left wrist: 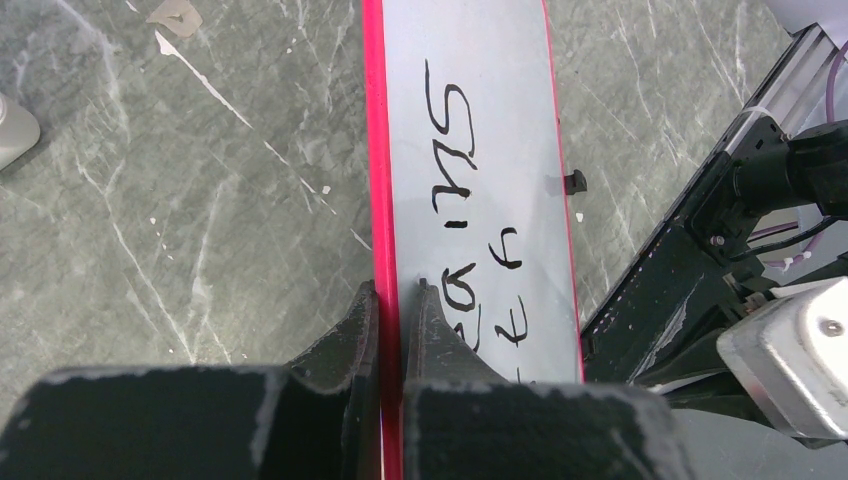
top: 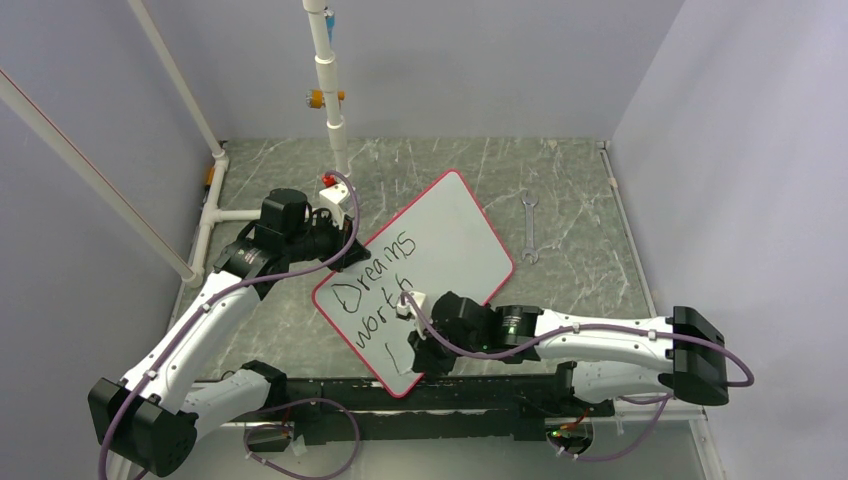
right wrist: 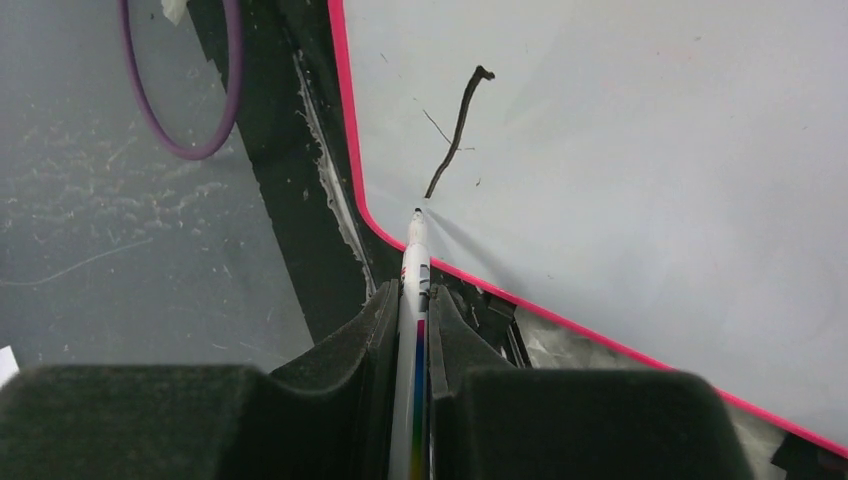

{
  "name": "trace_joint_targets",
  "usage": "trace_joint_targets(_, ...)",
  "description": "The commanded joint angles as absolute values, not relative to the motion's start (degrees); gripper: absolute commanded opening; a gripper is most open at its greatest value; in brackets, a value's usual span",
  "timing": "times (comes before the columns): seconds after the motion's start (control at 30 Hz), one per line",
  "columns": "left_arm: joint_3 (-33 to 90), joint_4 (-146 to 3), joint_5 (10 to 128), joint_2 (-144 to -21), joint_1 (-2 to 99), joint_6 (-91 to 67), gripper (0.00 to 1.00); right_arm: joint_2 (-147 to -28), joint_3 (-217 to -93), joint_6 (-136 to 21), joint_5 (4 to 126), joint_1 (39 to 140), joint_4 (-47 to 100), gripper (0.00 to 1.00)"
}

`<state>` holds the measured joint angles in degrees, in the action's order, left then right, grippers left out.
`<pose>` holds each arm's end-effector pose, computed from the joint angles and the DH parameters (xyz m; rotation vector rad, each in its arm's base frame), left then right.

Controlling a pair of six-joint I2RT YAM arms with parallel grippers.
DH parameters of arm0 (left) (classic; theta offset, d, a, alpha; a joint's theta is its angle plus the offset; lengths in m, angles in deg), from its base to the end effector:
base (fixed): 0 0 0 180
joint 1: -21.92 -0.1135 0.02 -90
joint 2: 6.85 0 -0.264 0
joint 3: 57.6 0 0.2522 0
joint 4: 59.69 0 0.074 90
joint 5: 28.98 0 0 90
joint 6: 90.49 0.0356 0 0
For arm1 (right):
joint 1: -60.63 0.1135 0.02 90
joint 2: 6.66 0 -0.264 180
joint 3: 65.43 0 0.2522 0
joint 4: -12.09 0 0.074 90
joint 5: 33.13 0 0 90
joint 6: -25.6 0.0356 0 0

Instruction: Write a sentence on the whiteboard

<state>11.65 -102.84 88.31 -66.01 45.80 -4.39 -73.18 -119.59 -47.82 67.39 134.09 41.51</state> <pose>0.1959 -0.1046 0.3267 0.6551 2.0790 -0.7906 0.0628 0.2343 0.2290 -1.2826 2.1516 0.9552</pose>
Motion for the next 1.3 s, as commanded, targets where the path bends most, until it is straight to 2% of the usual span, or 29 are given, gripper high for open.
trace_joint_targets(0.0, 11.4, -102.1, 84.8, -66.1, 46.3, 1.0, 0.0, -70.1, -124.3, -48.8, 66.3, 134.4, 41.6, 0.0)
trace_joint_targets(0.23, 11.5, -102.2, 84.9, -66.1, 46.3, 1.0, 0.0, -68.6, -125.3, -47.8, 62.3, 134.4, 37.5, 0.0)
trace_joint_targets(0.67, 11.4, -102.2, 85.0, -66.1, 46.3, 1.0, 0.0, -73.2, -127.0, -45.9, 54.8, 134.4, 34.7, 0.0)
trace_joint_targets(1.27, 11.5, -102.1, 85.1, -66.2, 46.3, 0.9, 0.0, -73.1, -126.6, -44.6, 47.3, 134.5, 39.2, 0.0)
